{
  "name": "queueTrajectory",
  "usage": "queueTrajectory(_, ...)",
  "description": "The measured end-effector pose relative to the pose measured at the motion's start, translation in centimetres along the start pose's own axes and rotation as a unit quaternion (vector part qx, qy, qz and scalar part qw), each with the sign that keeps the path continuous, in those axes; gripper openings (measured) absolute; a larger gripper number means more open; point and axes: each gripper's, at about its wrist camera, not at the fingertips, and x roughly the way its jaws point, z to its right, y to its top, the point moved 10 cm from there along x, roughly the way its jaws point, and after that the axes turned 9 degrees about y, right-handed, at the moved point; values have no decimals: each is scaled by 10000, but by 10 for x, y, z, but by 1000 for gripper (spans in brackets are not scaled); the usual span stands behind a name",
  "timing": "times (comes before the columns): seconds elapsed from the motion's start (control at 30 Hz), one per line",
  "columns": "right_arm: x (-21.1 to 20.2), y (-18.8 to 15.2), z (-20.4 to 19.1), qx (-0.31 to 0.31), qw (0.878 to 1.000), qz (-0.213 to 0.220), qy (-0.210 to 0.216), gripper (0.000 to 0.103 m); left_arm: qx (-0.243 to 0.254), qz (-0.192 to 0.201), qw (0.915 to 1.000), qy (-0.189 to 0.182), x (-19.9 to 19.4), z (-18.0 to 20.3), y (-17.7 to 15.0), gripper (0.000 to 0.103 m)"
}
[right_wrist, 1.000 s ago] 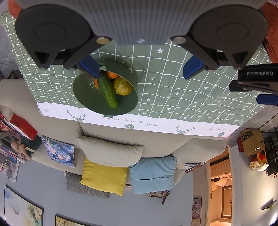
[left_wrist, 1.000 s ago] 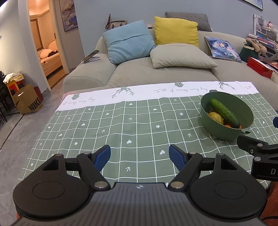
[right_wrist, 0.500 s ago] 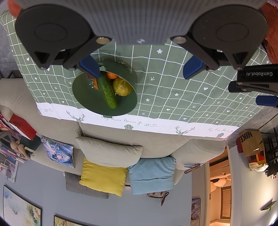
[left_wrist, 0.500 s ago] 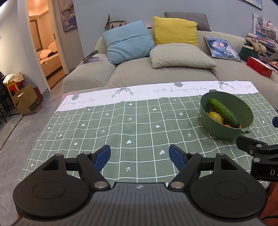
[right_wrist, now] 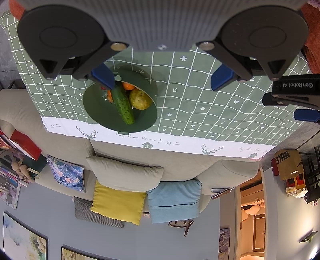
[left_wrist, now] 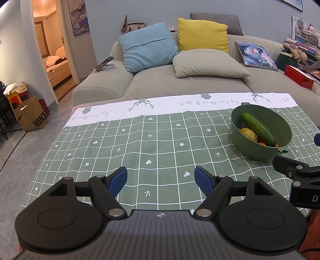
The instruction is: Organize fruits
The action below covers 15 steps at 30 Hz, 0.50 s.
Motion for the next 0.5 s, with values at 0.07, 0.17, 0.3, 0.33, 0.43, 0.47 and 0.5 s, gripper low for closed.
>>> queueTrajectory(0.07,0,0,0,3,10000,-1,-3,98,3,-13,10000,-1,0,0,-1,90)
queueTrajectory(0.17,0,0,0,3,10000,0,0,98,2,-34,10000,-2,1,1,-1,90)
queueTrajectory(0.3,0,0,0,3,10000,-1,0,98,-3,-42,10000,0,1,1,-1,90)
queueTrajectory(0.33,0,0,0,4,10000,-2,1,98,-3,-44,10000,-5,1,2,-2,90)
queueTrajectory(0.43,0,0,0,3,10000,-4,0,98,-7,-59,10000,-9,2,2,-2,90)
queueTrajectory(0.47,0,0,0,7,10000,-7,2,98,-10,-72,10000,-9,2,1,-2,90)
queueTrajectory(0.5,0,-1,0,10,10000,-9,3,98,-15,-85,10000,-8,3,1,-3,90)
